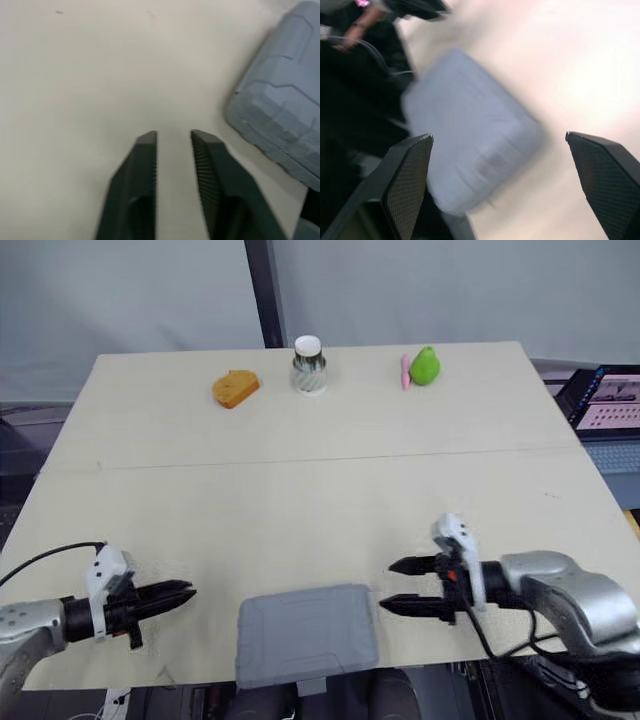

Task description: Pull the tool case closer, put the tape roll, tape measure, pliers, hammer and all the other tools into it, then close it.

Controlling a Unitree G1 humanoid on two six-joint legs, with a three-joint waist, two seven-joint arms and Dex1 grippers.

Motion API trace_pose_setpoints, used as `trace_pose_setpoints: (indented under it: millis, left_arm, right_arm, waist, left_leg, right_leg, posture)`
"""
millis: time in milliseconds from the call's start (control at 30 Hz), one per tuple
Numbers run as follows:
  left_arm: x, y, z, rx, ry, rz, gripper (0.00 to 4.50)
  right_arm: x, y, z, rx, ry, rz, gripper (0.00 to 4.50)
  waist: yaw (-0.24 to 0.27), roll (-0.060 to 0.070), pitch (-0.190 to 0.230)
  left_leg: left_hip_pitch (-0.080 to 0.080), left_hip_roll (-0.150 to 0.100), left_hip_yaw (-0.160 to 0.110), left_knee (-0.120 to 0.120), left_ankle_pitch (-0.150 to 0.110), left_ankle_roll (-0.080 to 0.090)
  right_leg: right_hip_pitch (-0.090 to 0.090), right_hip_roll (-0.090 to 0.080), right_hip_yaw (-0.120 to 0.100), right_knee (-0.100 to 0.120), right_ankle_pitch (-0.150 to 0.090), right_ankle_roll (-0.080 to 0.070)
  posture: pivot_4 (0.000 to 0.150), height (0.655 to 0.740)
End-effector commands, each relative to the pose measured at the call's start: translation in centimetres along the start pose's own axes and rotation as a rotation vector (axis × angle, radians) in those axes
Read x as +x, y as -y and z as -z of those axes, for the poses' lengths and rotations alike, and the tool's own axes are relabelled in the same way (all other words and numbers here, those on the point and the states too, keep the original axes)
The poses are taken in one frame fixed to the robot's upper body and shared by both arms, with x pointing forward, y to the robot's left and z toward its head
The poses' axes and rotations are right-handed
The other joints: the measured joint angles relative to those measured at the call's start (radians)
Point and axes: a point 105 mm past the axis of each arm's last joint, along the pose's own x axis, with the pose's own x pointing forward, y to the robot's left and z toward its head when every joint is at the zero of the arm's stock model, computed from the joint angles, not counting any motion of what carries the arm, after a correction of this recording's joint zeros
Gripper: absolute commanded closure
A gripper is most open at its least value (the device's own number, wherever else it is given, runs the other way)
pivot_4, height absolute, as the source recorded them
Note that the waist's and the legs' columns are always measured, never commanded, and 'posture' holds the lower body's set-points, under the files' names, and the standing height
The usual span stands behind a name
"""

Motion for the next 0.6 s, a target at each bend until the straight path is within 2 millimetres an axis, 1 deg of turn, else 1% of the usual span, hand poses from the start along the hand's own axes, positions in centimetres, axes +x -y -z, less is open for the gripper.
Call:
trace_pose_setpoints:
  millis: [33,67,100,133,167,233,367,600]
  left_arm:
    - [-2.6,-2.5,0.0,0.032,0.005,-0.135,1.63]
    - [-3.3,-3.1,0.4,0.029,-0.006,-0.163,1.21]
    - [-3.7,-3.5,0.8,0.026,-0.014,-0.182,0.65]
    - [-4.2,-3.9,1.2,0.022,-0.021,-0.203,0.21]
    - [-4.8,-4.4,1.6,0.019,-0.029,-0.225,0.04]
    - [-5.6,-5.0,2.1,0.019,-0.040,-0.260,0.04]
    - [-6.0,-5.7,2.2,0.032,-0.030,-0.290,0.04]
    - [-5.6,-6.5,1.3,0.057,0.004,-0.312,0.04]
  right_arm:
    - [-3.9,2.6,0.5,-0.062,0.026,0.172,0.00]
    - [-4.7,3.3,0.8,-0.053,0.035,0.214,0.00]
    - [-5.4,3.8,1.1,-0.046,0.042,0.241,0.00]
    - [-5.9,4.3,1.5,-0.045,0.042,0.268,0.00]
    - [-6.6,4.8,1.8,-0.038,0.039,0.294,0.00]
    - [-7.6,5.5,2.5,-0.030,0.032,0.334,0.00]
    - [-8.5,6.5,3.4,-0.019,0.020,0.370,0.00]
    - [-8.6,7.2,4.2,-0.015,0.005,0.372,0.00]
  waist:
    - [-0.001,-0.001,0.000]
    - [-0.002,-0.001,-0.001]
    - [-0.005,-0.001,-0.001]
    - [-0.006,-0.001,-0.001]
    - [-0.007,-0.001,-0.001]
    - [-0.007,-0.001,-0.001]
    - [-0.005,-0.001,-0.001]
    - [-0.004,-0.001,-0.001]
  left_leg:
    - [0.000,0.000,0.000,0.000,0.000,0.000]
    - [0.000,0.000,0.000,0.000,0.000,0.000]
    - [0.001,0.000,0.001,0.000,0.000,0.000]
    - [0.001,0.000,0.001,0.000,0.000,0.000]
    - [0.001,0.000,0.001,0.000,0.000,0.000]
    - [0.001,0.001,0.002,0.000,0.000,0.000]
    - [0.001,0.001,0.002,0.000,0.000,0.000]
    - [0.001,0.001,0.002,0.001,0.000,0.000]
  right_leg:
    - [0.000,0.000,0.000,0.000,0.000,0.000]
    - [0.000,0.000,0.000,0.000,0.000,0.000]
    - [0.000,0.000,0.000,0.000,0.000,0.000]
    - [0.000,0.000,0.000,0.000,0.000,0.000]
    - [0.000,0.000,0.000,0.000,0.000,0.000]
    - [-0.001,0.000,0.000,0.001,0.000,0.000]
    - [-0.001,0.000,0.000,0.001,0.000,0.000]
    - [-0.001,0.000,0.000,0.002,0.000,0.000]
  posture:
    - [0.150,0.7400]
    - [0.150,0.7400]
    - [0.150,0.7400]
    - [0.150,0.7400]
    - [0.150,0.7400]
    - [0.150,0.7400]
    - [0.150,0.7400]
    - [0.150,0.7400]
